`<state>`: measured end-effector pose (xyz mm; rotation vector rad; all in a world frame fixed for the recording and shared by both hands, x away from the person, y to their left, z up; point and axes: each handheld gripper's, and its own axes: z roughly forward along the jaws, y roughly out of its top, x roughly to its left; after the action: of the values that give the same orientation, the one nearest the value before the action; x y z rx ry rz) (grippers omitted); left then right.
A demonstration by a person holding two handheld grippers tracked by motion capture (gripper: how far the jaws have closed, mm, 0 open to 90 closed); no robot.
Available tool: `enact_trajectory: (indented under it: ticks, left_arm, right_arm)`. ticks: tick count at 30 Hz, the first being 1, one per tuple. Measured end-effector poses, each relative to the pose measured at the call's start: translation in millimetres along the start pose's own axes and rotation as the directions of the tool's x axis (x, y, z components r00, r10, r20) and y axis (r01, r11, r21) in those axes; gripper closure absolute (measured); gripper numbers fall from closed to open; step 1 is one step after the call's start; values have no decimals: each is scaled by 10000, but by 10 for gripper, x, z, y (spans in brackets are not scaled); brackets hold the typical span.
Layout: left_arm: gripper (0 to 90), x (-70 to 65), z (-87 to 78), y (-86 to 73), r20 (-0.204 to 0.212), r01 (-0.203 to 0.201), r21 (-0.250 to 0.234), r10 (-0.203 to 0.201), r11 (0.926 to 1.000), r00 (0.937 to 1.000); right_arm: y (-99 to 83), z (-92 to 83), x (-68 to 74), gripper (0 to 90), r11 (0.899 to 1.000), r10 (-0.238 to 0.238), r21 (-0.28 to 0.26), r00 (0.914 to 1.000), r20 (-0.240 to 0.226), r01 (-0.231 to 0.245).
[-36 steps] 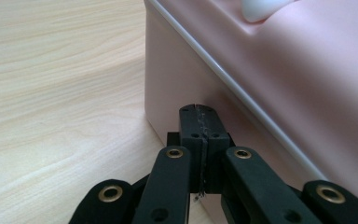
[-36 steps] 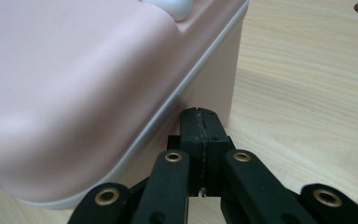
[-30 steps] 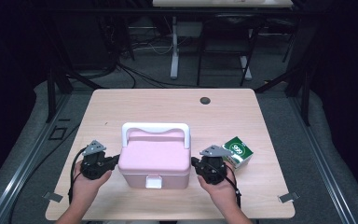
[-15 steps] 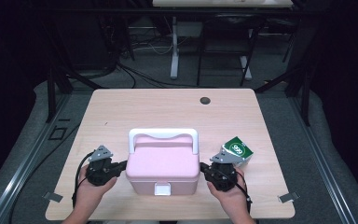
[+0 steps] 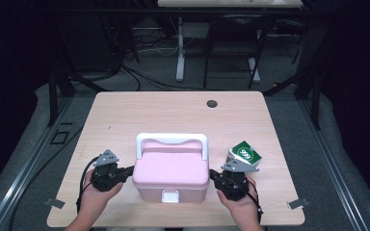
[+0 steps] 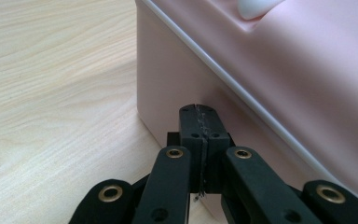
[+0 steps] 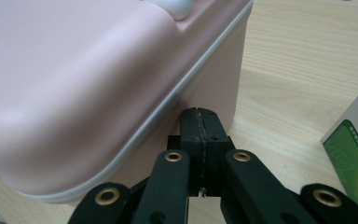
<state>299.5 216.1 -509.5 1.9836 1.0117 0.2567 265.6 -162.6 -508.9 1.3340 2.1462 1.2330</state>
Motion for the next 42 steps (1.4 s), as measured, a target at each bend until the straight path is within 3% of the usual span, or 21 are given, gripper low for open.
enact_trajectory:
  ticks: [9, 12, 20, 24, 26, 27, 30, 32, 33, 34, 35, 38, 42]
  left_arm:
    - [859, 43, 0, 36, 79, 170, 84, -171, 9998, 9998]
    - [837, 69, -18, 63, 247, 269, 81, -271, 9996, 9993]
    - [781, 156, -205, 281, 333, 311, 175, -317, 9994, 9989]
    - [700, 167, -346, 437, 469, 169, 87, -172, 9998, 9988]
    - [669, 153, -387, 498, 606, 121, 108, -128, 9999, 9981]
    - [664, 144, -408, 530, 622, 44, 103, -51, 9999, 9981]
    - [637, 123, -438, 591, 648, -72, 83, 67, 9999, 9979]
    - [604, 104, -460, 654, 754, -192, 25, 189, 9998, 9970]
    - [599, 92, -460, 675, 805, -151, 32, 148, 9999, 9966]
    - [586, 87, -452, 696, 843, -183, 98, 174, 9998, 9963]
    - [577, 81, -439, 711, 847, -189, 102, 180, 9998, 9962]
    - [539, 51, -365, 748, 902, -245, 210, 225, 9995, 9957]
    - [534, 16, -301, 756, 1102, -316, 245, 287, 9992, 9935]
  right_arm:
    - [41, 2, -30, 871, 9988, -137, 475, 9998, -159, 144]
    - [82, -23, -74, 838, 9994, -42, 355, 9996, -279, 52]
    - [251, -118, -160, 821, 9987, -254, 425, 9985, -475, 275]
    - [392, -217, -210, 730, 9981, -275, 531, 9970, -722, 313]
    - [460, -272, -223, 713, 9979, -366, 517, 9974, -629, 399]
    - [494, -299, -242, 698, 9982, -353, 447, 9939, -1049, 402]
    - [574, -357, -243, 660, 9982, -366, 433, 9935, -1081, 415]
    - [634, -391, -251, 637, 9984, -328, 396, 9881, -1500, 391]
    - [662, -403, -239, 622, 9979, -375, 482, 9919, -1216, 436]
    - [681, -398, -261, 608, 9985, -318, 370, 9787, -2029, 401]
    - [699, -395, -250, 599, 9985, -287, 406, 9825, -1840, 367]
    - [735, -339, -261, 577, 9993, -120, 316, 9729, -2307, 198]
    - [741, -265, -243, 560, 9991, -165, 345, 9688, -2474, 258]
